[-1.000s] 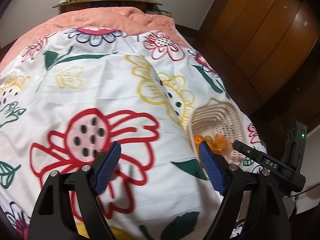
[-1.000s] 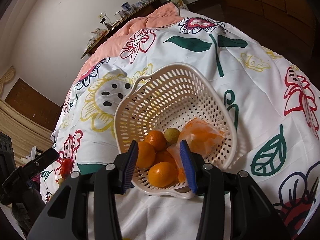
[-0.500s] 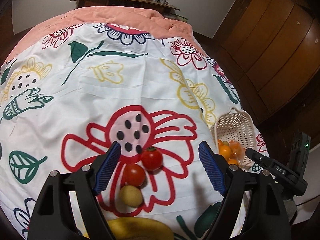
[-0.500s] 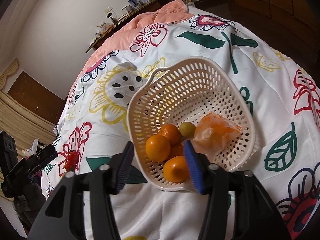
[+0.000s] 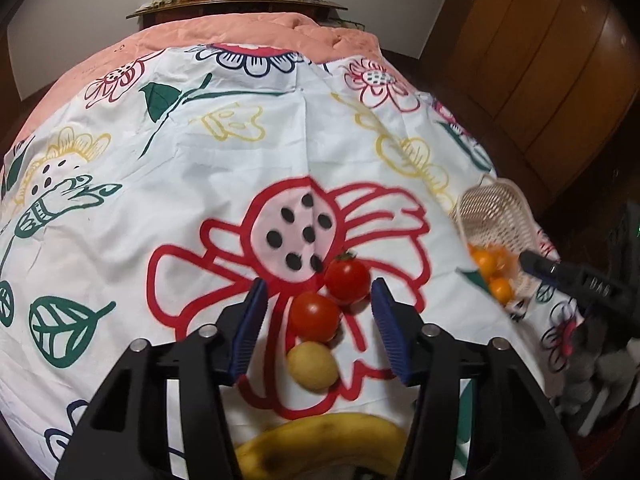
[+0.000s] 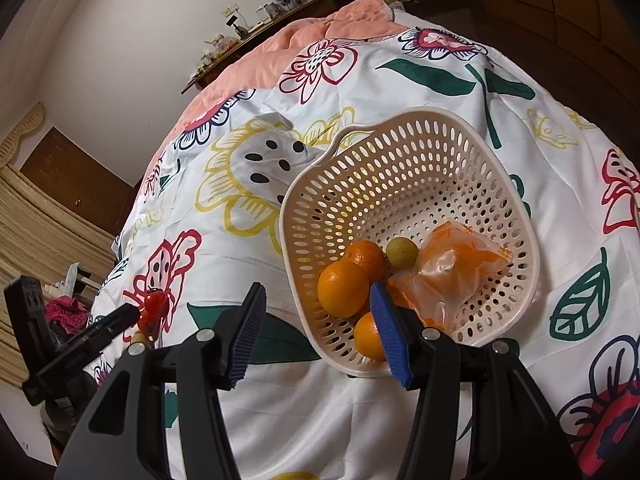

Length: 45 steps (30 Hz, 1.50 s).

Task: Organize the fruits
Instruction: 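Move the open left tool back over the red tomatoes, then grasp a red tomato with the left tool, then move the right tool over the remaining kiwi while the left tool holds the tomato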

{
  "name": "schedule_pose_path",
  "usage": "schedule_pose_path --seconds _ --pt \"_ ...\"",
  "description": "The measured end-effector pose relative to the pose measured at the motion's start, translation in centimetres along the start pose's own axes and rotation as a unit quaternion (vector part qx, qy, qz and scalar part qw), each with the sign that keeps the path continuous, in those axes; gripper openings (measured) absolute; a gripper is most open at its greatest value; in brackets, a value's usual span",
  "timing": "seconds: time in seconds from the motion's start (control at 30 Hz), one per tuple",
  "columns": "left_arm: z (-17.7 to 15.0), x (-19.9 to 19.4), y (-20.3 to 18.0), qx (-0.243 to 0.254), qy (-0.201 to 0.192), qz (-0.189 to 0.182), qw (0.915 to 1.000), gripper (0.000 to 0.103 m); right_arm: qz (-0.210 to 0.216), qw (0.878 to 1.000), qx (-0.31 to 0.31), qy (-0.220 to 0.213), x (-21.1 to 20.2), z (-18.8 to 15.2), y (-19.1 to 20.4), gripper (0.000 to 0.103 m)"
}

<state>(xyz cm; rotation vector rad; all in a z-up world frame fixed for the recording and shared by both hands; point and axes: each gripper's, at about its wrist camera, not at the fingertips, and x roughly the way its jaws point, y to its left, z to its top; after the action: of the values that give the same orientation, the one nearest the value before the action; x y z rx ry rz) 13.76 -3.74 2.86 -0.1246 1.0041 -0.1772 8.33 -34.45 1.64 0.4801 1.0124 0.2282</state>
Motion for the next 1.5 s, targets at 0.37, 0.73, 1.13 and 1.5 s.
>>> schedule_pose_path --seconds 0.37,0.73,1.13,1.5 --pt "-1.0 1.3 -0.4 0.028 0.023 -0.002 0.9994 0.041 0.001 1.000 -0.011 0.004 0.2 -0.1 0.9 0.055" --pt "-1.0 0.3 -0.1 0.018 0.002 0.000 0.9998 0.030 0.016 0.999 -0.039 0.012 0.7 -0.6 3.3 0.055" --pt "-0.2 -3.0 1.5 -0.008 -0.042 -0.006 0.9991 0.030 0.057 0.990 -0.130 0.027 1.6 -2.3 10.0 0.055" --pt "-0.1 -5.4 3.5 -0.036 -0.072 0.000 0.9968 0.030 0.139 0.966 -0.191 0.109 4.1 -4.7 17.8 0.055"
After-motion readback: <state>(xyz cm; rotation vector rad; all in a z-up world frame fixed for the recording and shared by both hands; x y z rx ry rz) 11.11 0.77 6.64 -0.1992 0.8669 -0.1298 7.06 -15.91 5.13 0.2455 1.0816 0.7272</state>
